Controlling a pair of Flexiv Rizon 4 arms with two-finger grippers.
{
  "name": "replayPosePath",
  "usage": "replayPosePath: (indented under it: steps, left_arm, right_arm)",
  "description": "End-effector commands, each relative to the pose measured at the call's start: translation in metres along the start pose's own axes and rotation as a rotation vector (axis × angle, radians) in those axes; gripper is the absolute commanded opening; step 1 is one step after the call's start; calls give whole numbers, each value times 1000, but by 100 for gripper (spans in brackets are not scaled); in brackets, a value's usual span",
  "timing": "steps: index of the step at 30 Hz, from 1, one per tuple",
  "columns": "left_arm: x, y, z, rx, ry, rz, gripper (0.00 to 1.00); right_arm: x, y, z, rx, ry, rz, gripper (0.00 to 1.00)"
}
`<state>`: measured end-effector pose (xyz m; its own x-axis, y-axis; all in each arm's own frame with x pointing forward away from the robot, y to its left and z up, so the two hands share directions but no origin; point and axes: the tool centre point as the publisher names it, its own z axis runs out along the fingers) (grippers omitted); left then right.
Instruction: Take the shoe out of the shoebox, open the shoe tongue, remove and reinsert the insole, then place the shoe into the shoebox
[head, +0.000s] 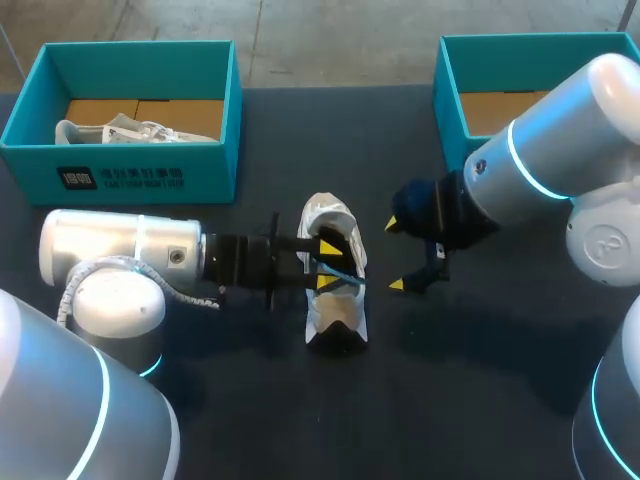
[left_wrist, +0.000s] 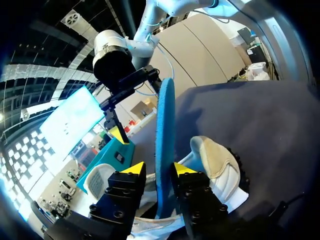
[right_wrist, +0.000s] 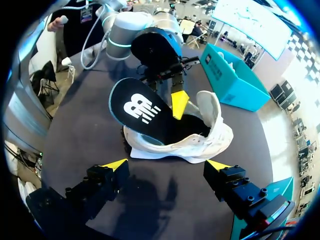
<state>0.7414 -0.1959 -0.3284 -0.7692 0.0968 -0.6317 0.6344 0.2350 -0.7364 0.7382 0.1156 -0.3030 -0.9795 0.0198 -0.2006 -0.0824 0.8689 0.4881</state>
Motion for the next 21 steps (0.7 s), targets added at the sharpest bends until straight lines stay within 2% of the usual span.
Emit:
replayPosePath:
  steps: [1,2,12,21]
  left_arm:
    - [7,-1,-3,-4,11,-1,4]
    - [8,0,-2,-5,20,-3,0]
    - [16,14,1,-29,90,37,0]
    - [14,28,3,-57,99,43,0]
  right_arm:
    - [1,0,1,2,-2,1,100]
    - [1,0,1,2,-2,1,100]
    - [1,0,1,2,-2,1,100]
    - [1,0,1,2,-2,1,100]
